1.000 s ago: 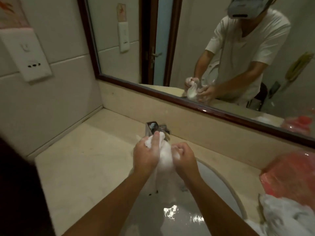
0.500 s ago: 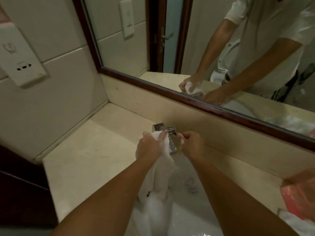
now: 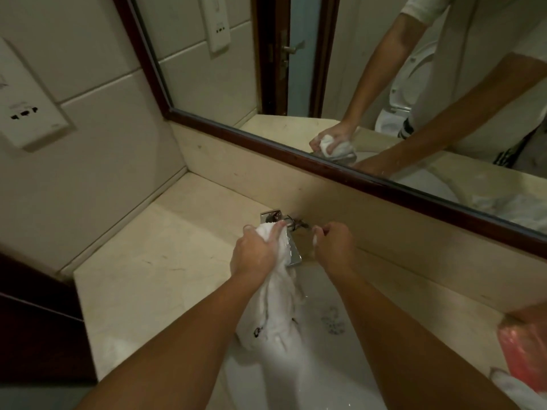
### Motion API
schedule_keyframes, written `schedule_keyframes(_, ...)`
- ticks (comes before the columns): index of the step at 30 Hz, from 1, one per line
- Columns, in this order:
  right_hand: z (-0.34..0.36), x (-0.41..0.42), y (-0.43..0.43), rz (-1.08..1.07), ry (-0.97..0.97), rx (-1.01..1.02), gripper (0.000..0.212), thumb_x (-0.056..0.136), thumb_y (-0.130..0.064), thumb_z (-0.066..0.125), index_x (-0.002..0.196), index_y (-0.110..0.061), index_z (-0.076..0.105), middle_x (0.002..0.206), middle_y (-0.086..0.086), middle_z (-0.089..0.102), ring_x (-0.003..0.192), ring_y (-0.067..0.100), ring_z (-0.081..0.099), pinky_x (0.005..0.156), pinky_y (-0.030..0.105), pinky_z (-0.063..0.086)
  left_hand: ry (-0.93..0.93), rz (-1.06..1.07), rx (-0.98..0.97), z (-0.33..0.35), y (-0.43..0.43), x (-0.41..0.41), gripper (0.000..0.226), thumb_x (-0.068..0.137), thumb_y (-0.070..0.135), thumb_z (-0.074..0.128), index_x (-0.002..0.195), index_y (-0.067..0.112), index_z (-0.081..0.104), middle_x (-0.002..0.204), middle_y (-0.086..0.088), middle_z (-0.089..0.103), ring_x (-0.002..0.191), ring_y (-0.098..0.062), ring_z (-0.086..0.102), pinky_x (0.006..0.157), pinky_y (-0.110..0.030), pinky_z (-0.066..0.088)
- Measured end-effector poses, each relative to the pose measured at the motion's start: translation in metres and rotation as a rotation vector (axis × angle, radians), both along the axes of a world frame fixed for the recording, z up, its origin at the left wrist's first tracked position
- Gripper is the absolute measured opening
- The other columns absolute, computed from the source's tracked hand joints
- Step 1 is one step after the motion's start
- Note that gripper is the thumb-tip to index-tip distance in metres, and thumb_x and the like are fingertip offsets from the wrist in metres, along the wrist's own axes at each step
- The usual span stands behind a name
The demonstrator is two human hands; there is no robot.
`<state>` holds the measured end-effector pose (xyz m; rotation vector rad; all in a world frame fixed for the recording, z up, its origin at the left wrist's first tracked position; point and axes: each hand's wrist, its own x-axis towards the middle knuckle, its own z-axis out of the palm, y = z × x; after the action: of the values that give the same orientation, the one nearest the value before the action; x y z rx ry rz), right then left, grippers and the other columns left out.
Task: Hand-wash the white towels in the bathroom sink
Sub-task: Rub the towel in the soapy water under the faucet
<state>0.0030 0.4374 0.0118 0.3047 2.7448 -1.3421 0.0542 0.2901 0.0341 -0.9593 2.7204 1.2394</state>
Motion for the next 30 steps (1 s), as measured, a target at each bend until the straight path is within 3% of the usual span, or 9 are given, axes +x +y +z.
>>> schedule_keyframes(7,-0.007,-0.008,0.001,-0.012,-0.021,0.035,0.033,0.102,-0.028,0.067,0.075,-0.011,0.067,0.067,0.008,0.061,0.074,0.032,0.064,0.059,0.031,0.035,-0.012,0.002,0.025,0.000,0.001,0.000,0.080,0.095,0.076,0.047,0.135,0.007,0.051,0.128,-0.017,0.065,0.116,-0.035,0.063,0.080,-0.035,0.042)
schedule_keyframes(10,0.000,0.006,0.001,-0.078,0.029,-0.124,0.027,0.100,-0.036,0.072,0.091,-0.010,0.070,0.078,0.003,0.066,0.080,0.026,0.066,0.066,0.032,0.044,-0.011,-0.011,0.064,0.001,-0.004,0.007,0.078,0.094,0.077,0.047,0.130,0.008,0.054,0.118,-0.012,0.065,0.111,-0.033,0.065,0.078,-0.036,0.045)
schedule_keyframes(14,-0.006,0.065,0.004,-0.076,0.038,-0.317,0.057,0.098,-0.070,0.052,0.102,-0.016,0.066,0.091,0.003,0.072,0.086,0.023,0.070,0.077,0.039,0.053,0.132,-0.134,0.262,0.001,-0.014,0.050,0.064,0.086,0.077,0.051,0.099,0.016,0.065,0.091,-0.003,0.072,0.079,-0.016,0.069,0.065,-0.029,0.053)
schedule_keyframes(17,-0.013,0.111,0.000,0.019,-0.161,-0.546,0.077,0.085,-0.083,0.040,0.125,-0.023,0.068,0.114,-0.001,0.073,0.104,0.018,0.070,0.081,0.036,0.051,0.139,-0.163,0.446,0.002,-0.017,0.075,0.056,0.090,0.071,0.052,0.097,0.019,0.071,0.080,0.002,0.074,0.066,-0.010,0.068,0.062,-0.026,0.054)
schedule_keyframes(19,-0.016,0.132,-0.004,0.147,-0.288,-0.656,0.073,0.083,-0.081,0.042,0.125,-0.027,0.069,0.118,-0.007,0.075,0.108,0.011,0.071,0.081,0.029,0.051,0.118,-0.121,0.543,-0.001,-0.018,0.082,0.050,0.098,0.062,0.054,0.096,0.017,0.076,0.074,0.003,0.075,0.064,-0.009,0.070,0.062,-0.027,0.055)
schedule_keyframes(22,-0.030,0.149,-0.001,0.310,-0.331,-0.636,0.067,0.078,-0.082,0.058,0.117,-0.030,0.073,0.106,-0.007,0.079,0.098,0.012,0.076,0.082,0.033,0.059,0.027,-0.039,0.653,-0.020,-0.021,0.088,0.065,0.094,0.074,0.052,0.096,0.017,0.082,0.087,-0.005,0.081,0.088,-0.021,0.079,0.086,-0.039,0.062)
schedule_keyframes(25,-0.057,0.151,0.008,0.333,-0.266,-0.517,0.051,0.082,-0.071,0.065,0.109,-0.030,0.078,0.097,-0.010,0.080,0.092,0.010,0.076,0.077,0.036,0.062,0.026,0.070,0.778,-0.053,-0.019,0.094,0.070,0.095,0.071,0.051,0.107,0.009,0.080,0.097,-0.017,0.080,0.096,-0.034,0.078,0.099,-0.050,0.058)
schedule_keyframes(28,-0.082,0.132,0.013,0.254,-0.121,-0.411,0.070,0.082,-0.083,0.053,0.114,-0.026,0.076,0.107,-0.002,0.080,0.103,0.020,0.075,0.092,0.050,0.062,0.047,0.086,0.762,-0.086,-0.004,0.088,0.068,0.099,0.069,0.044,0.113,0.011,0.077,0.099,-0.014,0.080,0.096,-0.033,0.077,0.098,-0.051,0.059)
schedule_keyframes(30,-0.096,0.110,0.009,0.174,0.019,-0.337,0.072,0.090,-0.077,0.046,0.115,-0.017,0.075,0.109,0.004,0.077,0.105,0.026,0.073,0.094,0.048,0.059,0.080,0.087,0.715,-0.095,0.012,0.078,0.063,0.103,0.067,0.040,0.112,0.015,0.074,0.094,-0.006,0.078,0.089,-0.025,0.075,0.083,-0.038,0.061)
